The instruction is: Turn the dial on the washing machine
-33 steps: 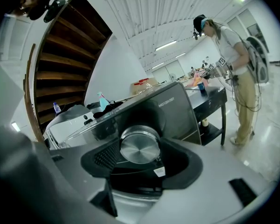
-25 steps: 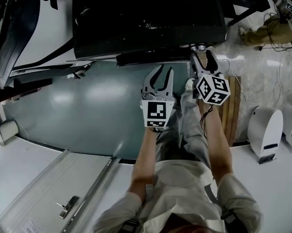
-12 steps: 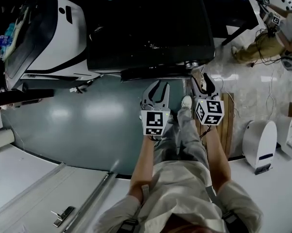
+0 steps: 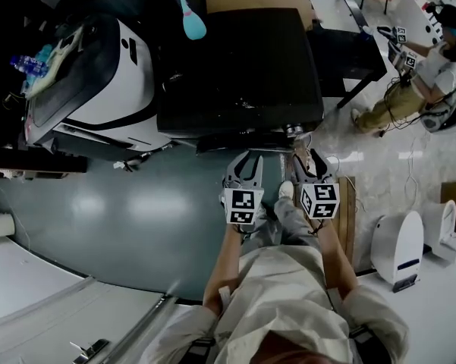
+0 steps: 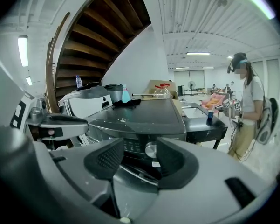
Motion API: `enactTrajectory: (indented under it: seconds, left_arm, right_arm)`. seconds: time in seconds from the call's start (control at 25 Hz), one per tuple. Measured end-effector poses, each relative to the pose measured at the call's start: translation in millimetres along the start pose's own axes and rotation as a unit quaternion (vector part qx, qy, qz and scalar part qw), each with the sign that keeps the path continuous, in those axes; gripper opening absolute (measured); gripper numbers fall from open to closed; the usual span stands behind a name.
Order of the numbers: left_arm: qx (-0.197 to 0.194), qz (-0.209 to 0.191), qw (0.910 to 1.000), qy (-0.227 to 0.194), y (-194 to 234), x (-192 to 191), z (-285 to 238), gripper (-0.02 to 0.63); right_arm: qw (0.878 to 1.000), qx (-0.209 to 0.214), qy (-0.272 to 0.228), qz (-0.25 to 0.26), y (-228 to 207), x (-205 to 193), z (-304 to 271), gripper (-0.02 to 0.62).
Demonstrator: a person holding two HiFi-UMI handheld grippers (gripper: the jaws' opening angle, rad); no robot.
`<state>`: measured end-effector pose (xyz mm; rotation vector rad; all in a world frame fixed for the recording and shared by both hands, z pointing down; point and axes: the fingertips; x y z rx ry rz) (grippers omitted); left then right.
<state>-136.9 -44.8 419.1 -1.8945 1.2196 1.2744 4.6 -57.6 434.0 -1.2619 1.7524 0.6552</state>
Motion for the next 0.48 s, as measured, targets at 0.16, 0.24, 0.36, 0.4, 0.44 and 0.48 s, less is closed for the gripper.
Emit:
enactTrajectory:
  seconds: [0.16,0.24,0.36,0.4,0.44,0.48]
  left_arm:
    - [-0.002,-0.002,1.0000,-0.003,-0.9,7.2,10.0,0.103]
    - [-0.001,0.000,1.0000,-0.004,-1.2,9.0,12.9,0.103]
    - [-0.003,0.002,1.0000,-0.001,-3.6,8.8,16.3,0.101]
    - [-0.005,0.001,1.0000,0.001,-5.0,8.6,17.1,0.101]
    - [-0.006,0.000,1.0000,0.003,-6.3,8.5,17.9,0.101]
    - [-0.008,-0.002,1.0000,0.005,-7.5,8.4,18.6,0.101]
  right_arm:
    - [1.000,0.005,0.007,0.019,8.6,3.6,13.9,0.208]
    - [1.000,0.006,0.009,0.024,9.6,5.6,18.9,0.201]
    - [0.999,0.008,0.008,0.033,9.9,9.7,24.8,0.198]
    - [0.999,0.008,0.008,0.033,9.7,10.9,26.1,0.198]
    - [0.999,0.008,0.008,0.032,9.5,12.1,27.0,0.196]
    - [0.999,0.007,0.007,0.031,9.4,13.4,27.7,0.195]
Point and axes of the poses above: the fingertips, and each gripper's own axes: z backward along the fingers, y to its left, x out of its top, and after that the axes turned 4 degrees about -x, right-handed
